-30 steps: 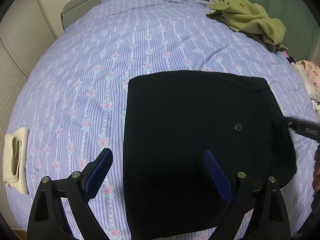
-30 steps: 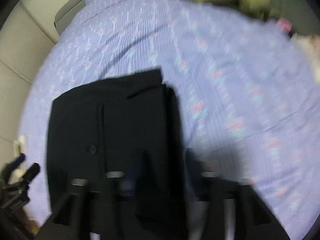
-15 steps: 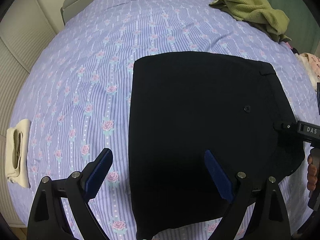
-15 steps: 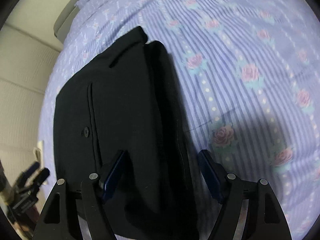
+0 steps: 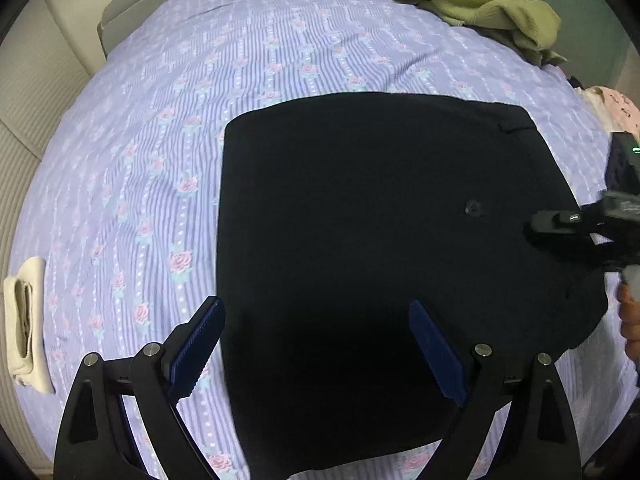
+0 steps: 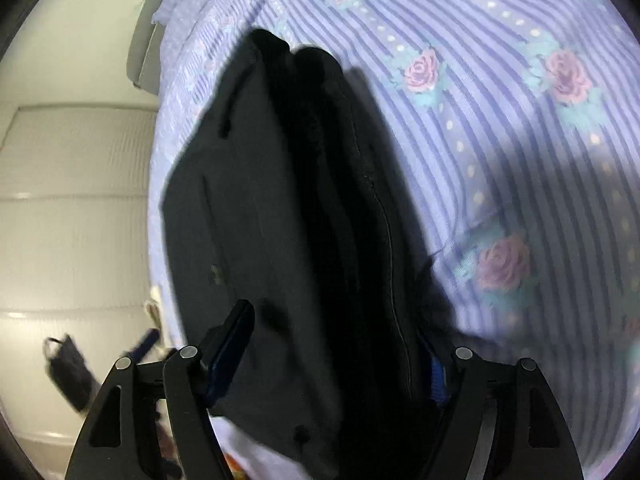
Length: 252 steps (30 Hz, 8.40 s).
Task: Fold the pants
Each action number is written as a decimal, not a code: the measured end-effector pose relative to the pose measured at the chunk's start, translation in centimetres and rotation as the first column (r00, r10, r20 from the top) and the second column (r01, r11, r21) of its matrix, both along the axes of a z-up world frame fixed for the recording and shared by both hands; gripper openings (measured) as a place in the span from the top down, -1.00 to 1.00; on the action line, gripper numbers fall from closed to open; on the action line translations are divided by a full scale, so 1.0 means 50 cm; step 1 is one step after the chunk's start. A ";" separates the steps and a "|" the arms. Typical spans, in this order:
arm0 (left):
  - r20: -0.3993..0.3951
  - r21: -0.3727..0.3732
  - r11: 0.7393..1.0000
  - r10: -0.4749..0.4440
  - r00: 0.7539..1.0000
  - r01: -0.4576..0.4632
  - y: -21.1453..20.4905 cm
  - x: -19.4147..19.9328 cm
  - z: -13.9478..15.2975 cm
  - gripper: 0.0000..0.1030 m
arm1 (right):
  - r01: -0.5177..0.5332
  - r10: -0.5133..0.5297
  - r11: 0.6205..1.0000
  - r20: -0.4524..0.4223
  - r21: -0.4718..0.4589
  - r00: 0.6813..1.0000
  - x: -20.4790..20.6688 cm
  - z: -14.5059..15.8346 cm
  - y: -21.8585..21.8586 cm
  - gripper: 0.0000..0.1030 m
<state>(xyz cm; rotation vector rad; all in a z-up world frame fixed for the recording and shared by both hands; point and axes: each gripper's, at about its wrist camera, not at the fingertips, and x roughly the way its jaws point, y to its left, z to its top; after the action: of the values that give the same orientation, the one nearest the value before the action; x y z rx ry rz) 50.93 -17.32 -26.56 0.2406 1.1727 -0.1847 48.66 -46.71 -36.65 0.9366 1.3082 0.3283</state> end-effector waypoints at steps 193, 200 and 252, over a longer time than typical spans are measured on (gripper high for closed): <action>0.495 -0.176 0.980 0.173 0.851 -0.097 0.745 -0.838 0.692 -1.00 | 0.232 0.332 0.680 0.575 -0.695 0.748 -0.775 0.802 0.888 -0.67; 0.530 -0.172 0.983 0.153 0.834 -0.071 0.716 -0.873 0.723 -1.00 | 0.259 0.324 0.683 0.601 -0.683 0.731 -0.800 0.823 0.864 -0.67; 0.534 -0.195 0.980 0.136 0.835 -0.035 0.685 -0.891 0.747 -1.00 | 0.297 0.273 0.681 0.608 -0.669 0.745 -0.828 0.837 0.814 -0.67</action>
<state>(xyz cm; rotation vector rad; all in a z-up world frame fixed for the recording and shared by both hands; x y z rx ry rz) 6.35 16.92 10.79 0.0703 0.5876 -0.1281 7.26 -6.02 5.20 0.0662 0.6198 0.0709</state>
